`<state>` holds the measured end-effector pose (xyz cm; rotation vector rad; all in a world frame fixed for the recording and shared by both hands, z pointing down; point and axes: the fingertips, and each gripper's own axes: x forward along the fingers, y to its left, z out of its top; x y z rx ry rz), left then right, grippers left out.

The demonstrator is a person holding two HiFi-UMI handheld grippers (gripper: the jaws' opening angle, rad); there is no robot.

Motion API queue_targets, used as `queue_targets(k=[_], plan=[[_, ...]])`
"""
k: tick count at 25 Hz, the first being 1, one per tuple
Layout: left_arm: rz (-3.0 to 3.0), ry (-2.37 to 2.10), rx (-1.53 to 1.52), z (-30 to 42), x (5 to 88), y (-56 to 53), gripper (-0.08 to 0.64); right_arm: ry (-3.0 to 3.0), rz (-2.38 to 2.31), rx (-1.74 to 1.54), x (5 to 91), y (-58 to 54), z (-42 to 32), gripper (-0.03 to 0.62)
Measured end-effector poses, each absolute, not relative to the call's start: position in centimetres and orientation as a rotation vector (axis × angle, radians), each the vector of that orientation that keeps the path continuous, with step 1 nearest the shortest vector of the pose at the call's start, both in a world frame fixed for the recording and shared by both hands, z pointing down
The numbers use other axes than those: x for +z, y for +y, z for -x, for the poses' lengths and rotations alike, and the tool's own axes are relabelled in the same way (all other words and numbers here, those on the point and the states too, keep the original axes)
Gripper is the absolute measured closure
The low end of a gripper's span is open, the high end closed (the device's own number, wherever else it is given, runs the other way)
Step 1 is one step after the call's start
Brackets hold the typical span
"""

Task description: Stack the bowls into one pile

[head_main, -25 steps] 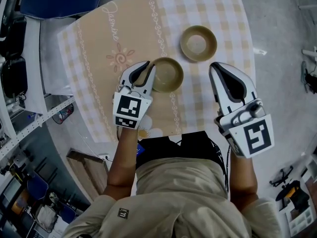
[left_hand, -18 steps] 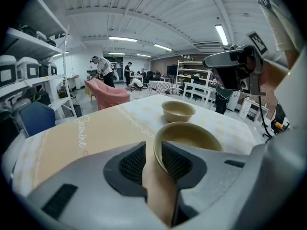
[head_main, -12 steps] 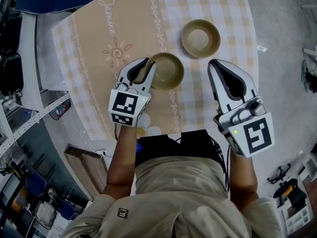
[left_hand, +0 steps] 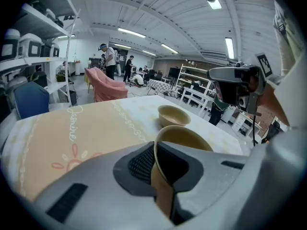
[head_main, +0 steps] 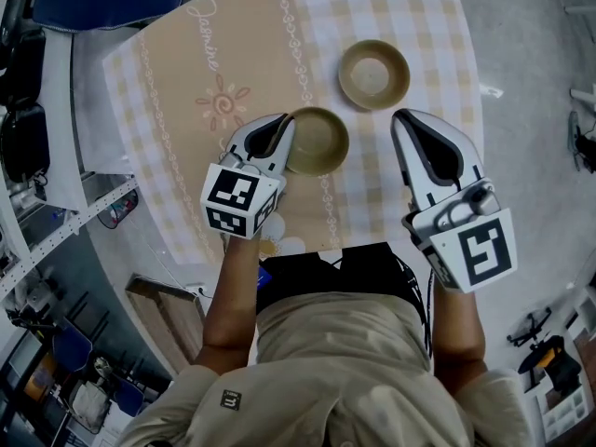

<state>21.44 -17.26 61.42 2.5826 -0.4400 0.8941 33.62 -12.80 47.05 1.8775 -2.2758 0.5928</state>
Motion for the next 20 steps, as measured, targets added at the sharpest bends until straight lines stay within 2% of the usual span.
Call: queue_targets(k=[20], plan=[[-2.683, -0.376, 0.863, -26.0, 55.0, -19.0, 0.537, -2.211, -2.023, 0.557, 42.6, -12.1, -38.1, 0.588]])
